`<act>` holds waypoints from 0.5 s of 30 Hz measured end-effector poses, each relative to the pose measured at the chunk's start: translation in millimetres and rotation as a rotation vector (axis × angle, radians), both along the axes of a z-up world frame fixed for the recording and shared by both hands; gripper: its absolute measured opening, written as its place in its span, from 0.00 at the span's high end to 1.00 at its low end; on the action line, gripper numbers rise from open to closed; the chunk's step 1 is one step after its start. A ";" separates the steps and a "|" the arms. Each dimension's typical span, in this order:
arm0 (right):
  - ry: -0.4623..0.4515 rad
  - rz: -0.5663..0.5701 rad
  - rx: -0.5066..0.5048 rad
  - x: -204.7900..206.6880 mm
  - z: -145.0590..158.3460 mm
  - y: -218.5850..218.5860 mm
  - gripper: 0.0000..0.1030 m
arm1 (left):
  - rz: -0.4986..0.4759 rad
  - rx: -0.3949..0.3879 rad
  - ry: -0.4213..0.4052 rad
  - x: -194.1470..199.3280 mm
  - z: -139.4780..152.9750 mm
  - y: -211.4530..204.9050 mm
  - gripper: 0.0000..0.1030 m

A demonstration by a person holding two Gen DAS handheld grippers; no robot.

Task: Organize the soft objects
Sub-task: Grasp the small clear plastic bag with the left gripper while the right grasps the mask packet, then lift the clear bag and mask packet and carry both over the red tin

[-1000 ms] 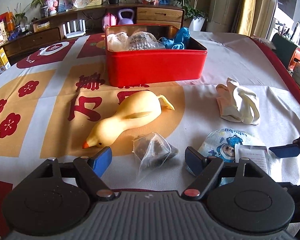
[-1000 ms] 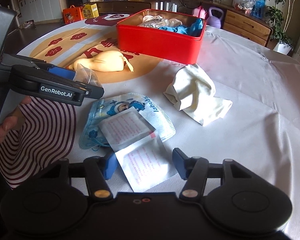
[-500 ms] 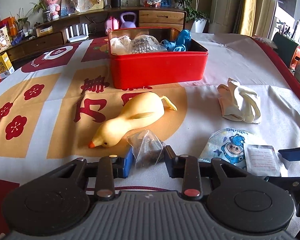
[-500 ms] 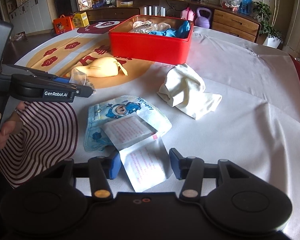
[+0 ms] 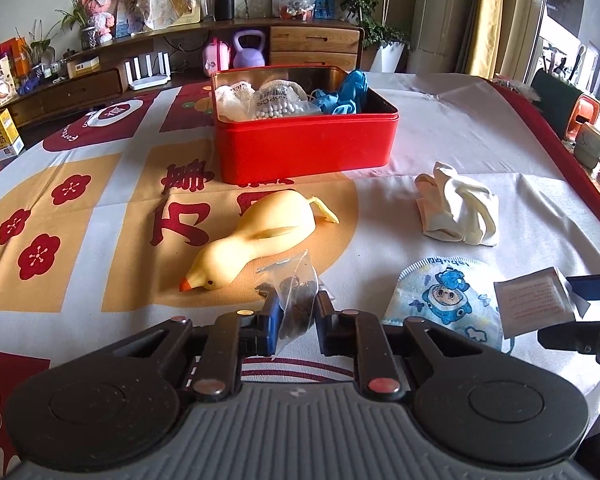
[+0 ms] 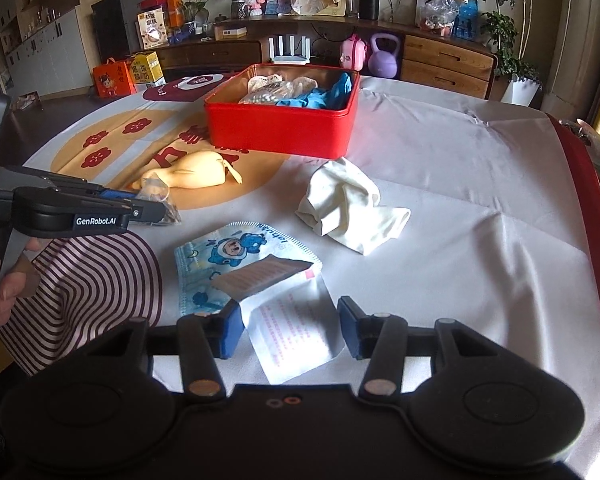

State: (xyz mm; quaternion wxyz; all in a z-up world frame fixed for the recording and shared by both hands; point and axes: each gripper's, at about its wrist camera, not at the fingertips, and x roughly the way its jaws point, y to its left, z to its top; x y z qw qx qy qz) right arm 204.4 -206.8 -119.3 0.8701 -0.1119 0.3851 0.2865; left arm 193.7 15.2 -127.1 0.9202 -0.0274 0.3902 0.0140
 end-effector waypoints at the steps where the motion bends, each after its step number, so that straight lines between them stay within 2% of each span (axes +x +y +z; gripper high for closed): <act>1: -0.003 -0.002 0.004 -0.9 2.6 -0.8 0.53 | 0.000 -0.002 -0.003 -1.6 1.9 -0.1 0.83; 11: -0.038 -0.012 0.041 -13.1 28.1 -0.3 0.53 | -0.018 -0.031 -0.040 -19.3 26.5 -0.1 0.83; 15: -0.048 -0.005 0.043 -18.6 31.6 2.7 0.53 | -0.037 -0.031 -0.029 -20.1 26.9 0.1 0.83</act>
